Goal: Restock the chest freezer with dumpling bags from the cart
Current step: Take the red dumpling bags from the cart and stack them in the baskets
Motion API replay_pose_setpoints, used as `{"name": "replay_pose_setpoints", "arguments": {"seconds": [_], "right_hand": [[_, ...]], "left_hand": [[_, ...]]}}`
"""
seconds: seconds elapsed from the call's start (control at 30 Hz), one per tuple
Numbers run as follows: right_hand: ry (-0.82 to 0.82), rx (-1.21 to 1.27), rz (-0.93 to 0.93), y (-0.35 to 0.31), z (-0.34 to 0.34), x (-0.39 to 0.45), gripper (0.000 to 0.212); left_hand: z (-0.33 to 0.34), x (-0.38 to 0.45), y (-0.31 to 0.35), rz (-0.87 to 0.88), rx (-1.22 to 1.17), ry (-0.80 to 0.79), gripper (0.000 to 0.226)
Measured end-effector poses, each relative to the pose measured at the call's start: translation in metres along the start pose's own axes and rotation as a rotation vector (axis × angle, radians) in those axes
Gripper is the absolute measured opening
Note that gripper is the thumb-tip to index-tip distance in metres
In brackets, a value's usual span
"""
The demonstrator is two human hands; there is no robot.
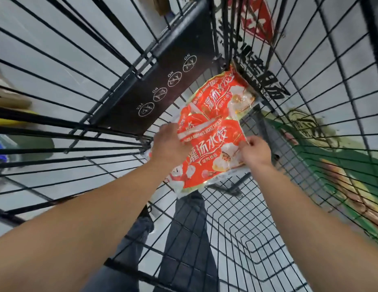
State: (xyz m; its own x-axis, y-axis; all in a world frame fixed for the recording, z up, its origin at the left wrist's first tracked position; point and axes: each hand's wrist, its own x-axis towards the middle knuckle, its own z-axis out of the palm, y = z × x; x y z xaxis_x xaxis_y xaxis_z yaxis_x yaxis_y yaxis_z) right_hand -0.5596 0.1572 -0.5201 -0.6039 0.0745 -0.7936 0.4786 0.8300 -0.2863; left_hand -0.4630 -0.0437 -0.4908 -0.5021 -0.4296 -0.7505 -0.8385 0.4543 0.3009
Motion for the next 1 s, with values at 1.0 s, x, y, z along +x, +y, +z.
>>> {"name": "replay_pose_setpoints", "arguments": {"seconds": [1.0], "right_hand": [[0.439, 0.522, 0.053, 0.053, -0.048, -0.154, 0.009]], "left_hand": [[-0.038, -0.087, 0.019, 0.075, -0.393, -0.038, 0.021]]}}
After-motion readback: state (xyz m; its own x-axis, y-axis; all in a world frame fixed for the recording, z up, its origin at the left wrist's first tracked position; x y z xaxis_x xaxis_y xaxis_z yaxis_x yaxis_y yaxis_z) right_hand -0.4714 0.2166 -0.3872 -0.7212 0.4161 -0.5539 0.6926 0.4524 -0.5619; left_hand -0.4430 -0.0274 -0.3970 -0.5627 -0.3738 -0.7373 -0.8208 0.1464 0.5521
